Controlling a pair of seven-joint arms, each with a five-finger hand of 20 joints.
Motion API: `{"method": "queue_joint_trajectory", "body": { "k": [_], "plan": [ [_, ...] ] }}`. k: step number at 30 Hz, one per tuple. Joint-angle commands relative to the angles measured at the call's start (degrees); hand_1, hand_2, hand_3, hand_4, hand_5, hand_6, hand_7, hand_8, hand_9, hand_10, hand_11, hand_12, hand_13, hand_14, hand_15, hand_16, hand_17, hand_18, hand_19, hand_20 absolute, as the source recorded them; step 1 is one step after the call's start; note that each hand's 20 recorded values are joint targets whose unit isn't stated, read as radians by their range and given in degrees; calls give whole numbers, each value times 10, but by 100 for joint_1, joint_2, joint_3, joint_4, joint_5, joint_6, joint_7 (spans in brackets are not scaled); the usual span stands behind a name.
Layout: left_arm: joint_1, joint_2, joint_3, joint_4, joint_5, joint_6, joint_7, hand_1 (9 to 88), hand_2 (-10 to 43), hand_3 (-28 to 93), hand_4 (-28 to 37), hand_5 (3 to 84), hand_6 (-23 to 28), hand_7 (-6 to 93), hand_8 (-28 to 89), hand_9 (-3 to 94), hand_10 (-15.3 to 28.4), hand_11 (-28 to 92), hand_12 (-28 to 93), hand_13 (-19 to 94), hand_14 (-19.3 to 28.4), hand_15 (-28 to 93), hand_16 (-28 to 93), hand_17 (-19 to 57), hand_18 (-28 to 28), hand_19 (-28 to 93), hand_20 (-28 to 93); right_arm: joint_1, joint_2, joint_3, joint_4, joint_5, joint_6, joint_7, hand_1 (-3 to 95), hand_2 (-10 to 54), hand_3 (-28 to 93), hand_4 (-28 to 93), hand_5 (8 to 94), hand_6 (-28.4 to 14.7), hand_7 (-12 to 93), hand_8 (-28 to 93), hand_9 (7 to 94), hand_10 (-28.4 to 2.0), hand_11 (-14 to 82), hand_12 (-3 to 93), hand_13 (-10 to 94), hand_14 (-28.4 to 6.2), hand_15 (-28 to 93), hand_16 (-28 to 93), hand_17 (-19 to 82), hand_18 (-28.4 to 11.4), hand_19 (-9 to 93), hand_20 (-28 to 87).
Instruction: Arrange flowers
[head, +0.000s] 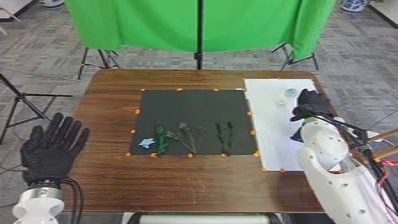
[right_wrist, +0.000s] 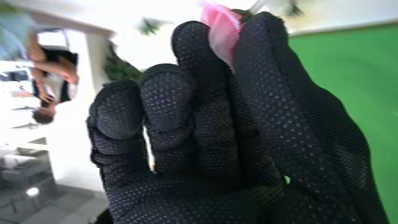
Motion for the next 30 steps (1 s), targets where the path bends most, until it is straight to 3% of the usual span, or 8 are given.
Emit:
{"method": "queue_joint_trajectory", "body": {
  "k": [1,3,7,12,20,23,26,30],
  "plan": [
    [229,-28,-32,-60,-45,31,-1,302,180,715,-268,464,71,143,-91,406,143,201,137,319,147,459,-27,-34,147,342,199,617,-383,-543,-602,221,280,-815,696,-95,616,-283,789,-4,368,131,872,-112,132,492,640,-106,590,527,340,-224,835,402],
    [176,-33,-11,-42,-50,63,-30,302,180,715,-268,464,72,142,-91,406,143,201,137,319,147,459,-27,-34,147,343,199,966,-794,-615,-449,576,-5,-1476,693,-95,620,-283,786,-4,369,139,870,-112,132,496,635,-105,587,530,336,-221,833,401],
    [58,-6,80,16,-2,-25,-45,302,181,715,-268,464,72,142,-91,406,143,201,137,319,147,459,-27,-35,147,343,199,1787,-1637,-1185,285,372,-115,-2085,685,-95,628,-283,765,2,393,137,856,-106,135,503,620,-101,584,533,323,-210,821,402],
    [11,55,171,38,-19,5,10,303,180,715,-268,464,72,142,-91,406,143,201,137,319,148,458,-27,-34,147,343,199,2322,-2420,-1726,1121,75,-409,-2759,673,-95,647,-283,753,5,417,124,853,-102,137,495,617,-98,582,526,323,-209,817,407],
    [-29,218,216,43,-35,-48,203,302,180,716,-268,464,72,142,-91,405,142,201,138,320,148,459,-28,-34,147,342,198,2419,-3044,-2211,1850,-1532,-1173,-3660,669,-95,638,-283,747,8,425,112,851,-100,133,483,624,-94,582,514,327,-208,816,409],
    [-58,282,268,98,48,-234,273,301,180,717,-269,465,73,142,-91,405,143,200,137,320,148,458,-28,-34,147,342,198,2251,-3444,-1940,2131,-2646,-1487,-4292,669,-95,637,-283,746,8,427,107,850,-100,133,481,625,-94,580,515,327,-208,815,409],
    [-264,347,409,186,6,-277,281,302,180,716,-270,463,71,141,-91,404,142,199,137,319,148,456,-28,-34,147,341,197,2153,-3630,-1873,2280,-3154,-1510,-4407,656,-95,644,-283,743,7,428,101,847,-97,131,478,624,-94,575,515,326,-207,812,409],
    [-365,387,475,220,25,-316,254,301,179,716,-271,462,71,140,-90,403,141,198,138,319,147,455,-27,-34,148,341,198,2053,-3686,-1923,2291,-3464,-1468,-4442,651,-95,648,-283,741,8,429,94,845,-96,130,475,622,-93,574,513,325,-207,811,409]
  ]
}}
